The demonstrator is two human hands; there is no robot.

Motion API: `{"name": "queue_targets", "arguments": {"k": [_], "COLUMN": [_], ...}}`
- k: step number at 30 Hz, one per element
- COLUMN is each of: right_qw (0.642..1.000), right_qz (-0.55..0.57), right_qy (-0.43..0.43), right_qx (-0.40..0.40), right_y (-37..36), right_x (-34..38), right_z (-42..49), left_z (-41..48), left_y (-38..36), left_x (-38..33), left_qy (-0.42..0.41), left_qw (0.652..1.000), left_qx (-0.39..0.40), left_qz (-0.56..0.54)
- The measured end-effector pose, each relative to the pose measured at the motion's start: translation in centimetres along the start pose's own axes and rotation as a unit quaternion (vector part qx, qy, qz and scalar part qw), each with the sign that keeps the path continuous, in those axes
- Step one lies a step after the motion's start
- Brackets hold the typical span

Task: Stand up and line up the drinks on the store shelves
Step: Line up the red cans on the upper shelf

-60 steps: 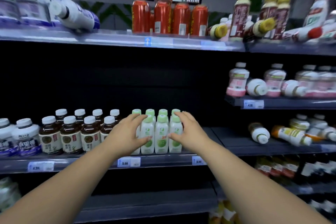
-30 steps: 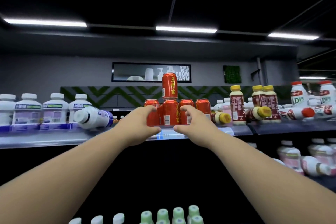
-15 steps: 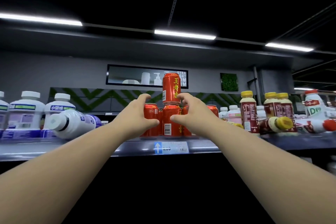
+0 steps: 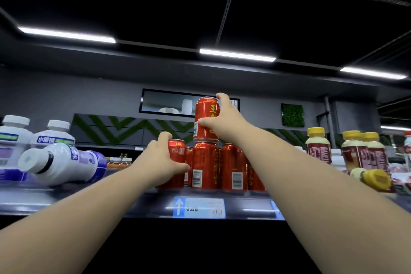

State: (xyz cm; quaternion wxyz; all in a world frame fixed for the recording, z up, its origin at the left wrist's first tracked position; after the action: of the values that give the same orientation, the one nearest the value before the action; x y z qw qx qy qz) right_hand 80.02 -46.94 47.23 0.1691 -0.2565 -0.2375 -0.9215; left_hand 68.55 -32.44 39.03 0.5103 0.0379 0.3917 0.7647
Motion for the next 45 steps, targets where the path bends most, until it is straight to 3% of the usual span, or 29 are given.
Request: {"name": "queue_targets", "arguments": {"k": [14, 21, 26, 31, 36, 40, 45], "right_qw": [0.994, 0.999, 0.998, 0.997, 0.989, 0.990, 0.990], "right_qz": [0.071, 0.030, 0.004, -0.051, -0.140, -0.123, -0.110], "right_qy": [0.076, 0.001, -0.062, -0.039, -0.012, -0.002, 0.002], "right_qx": [-0.036, -0.021, -0.032, -0.032, -0.041, -0.076, -0.089], "right_y": [-5.5, -12.8, -14.2, -14.2, -14.3, -14.2, -14.2], "right_x": [4.1, 2.1, -0.7, -1.4, -2.0, -2.4, -2.3], "right_z": [0.0, -3.9, -5.9, -7.3, -8.4, -8.8, -9.1], "left_z": [-0.1, -1.3, -1.3, -1.2, -0.9, -1.3, -0.9], "left_y": [2.8, 2.5, 2.6, 2.1, 2.1, 2.1, 2.0], "left_x": [7.3, 9.5, 9.8, 9.7, 10.2, 9.8, 10.4], "left_qy": [0.050, 0.037, 0.024, 0.005, 0.001, -0.023, 0.012], "left_qw": [0.997, 0.994, 0.993, 0.998, 0.994, 0.996, 0.995], "left_qx": [-0.012, -0.037, -0.035, -0.032, -0.017, -0.042, -0.044], "left_qz": [-0.063, -0.095, -0.114, -0.046, -0.110, -0.079, -0.086]}}
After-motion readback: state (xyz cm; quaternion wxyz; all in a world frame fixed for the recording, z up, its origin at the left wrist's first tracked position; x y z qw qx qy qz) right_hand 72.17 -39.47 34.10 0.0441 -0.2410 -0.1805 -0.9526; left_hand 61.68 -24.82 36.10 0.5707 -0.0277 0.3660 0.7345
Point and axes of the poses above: each hand's wrist, its own z-axis towards the middle knuckle, its own y-axis out of the back of the hand, x = y × z, the point moved 3 cm from there along z, towards the middle knuckle, and after that the axes turned 14 degrees about z, right-handed, at the moved point
